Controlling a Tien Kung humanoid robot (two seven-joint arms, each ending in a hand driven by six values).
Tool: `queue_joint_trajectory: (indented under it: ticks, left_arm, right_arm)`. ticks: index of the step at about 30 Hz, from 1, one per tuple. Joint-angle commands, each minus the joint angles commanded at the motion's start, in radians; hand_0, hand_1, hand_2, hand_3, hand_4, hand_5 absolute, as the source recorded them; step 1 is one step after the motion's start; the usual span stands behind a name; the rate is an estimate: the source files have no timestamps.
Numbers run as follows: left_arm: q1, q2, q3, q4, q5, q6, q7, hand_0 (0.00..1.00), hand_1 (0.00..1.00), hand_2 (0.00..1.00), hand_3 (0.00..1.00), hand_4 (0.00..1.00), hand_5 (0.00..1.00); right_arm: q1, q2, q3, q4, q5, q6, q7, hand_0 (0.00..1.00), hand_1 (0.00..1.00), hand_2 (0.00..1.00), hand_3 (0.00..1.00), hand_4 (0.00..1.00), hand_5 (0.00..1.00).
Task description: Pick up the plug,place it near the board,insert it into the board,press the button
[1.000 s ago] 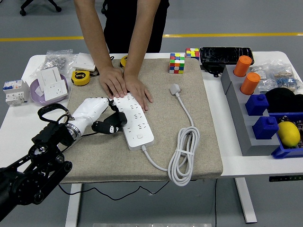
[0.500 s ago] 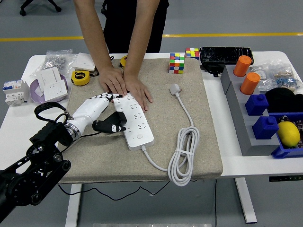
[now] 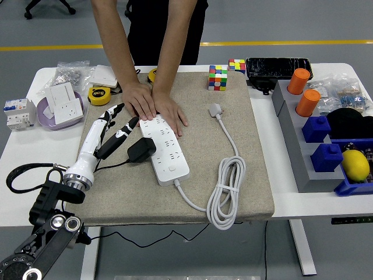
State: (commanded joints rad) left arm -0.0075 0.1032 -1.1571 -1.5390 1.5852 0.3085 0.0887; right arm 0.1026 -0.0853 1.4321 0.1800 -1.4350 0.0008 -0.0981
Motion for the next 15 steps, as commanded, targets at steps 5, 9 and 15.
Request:
queue_joint_trajectory:
  ticks: [5, 9, 15]
  left_arm:
    - [0.034, 0.017, 0.022, 0.010, 0.054, -0.026, 0.001, 0.998, 0.982, 0.953, 0.923, 0.998, 0.996]
    - [0.045, 0.029, 0.047, 0.007, 0.085, -0.034, -0.004, 0.998, 0.989, 0.952, 0.910, 0.998, 0.998]
    - [0.041, 0.037, 0.089, 0.022, 0.124, -0.048, -0.001, 0.998, 0.983, 0.941, 0.898, 0.998, 0.998]
  right_arm:
    - [0.001, -0.001, 0.002, 0.000, -0.002, 0.001, 0.000, 0.862, 0.720, 0.712, 0.700, 0.998, 0.666]
    - [0.002, -0.002, 0.001, 0.000, -0.001, 0.000, 0.000, 0.863, 0.720, 0.712, 0.701, 0.998, 0.666]
    - [-0.001, -0.002, 0.004, 0.000, -0.007, 0.002, -0.002, 0.862, 0.720, 0.712, 0.701, 0.998, 0.666]
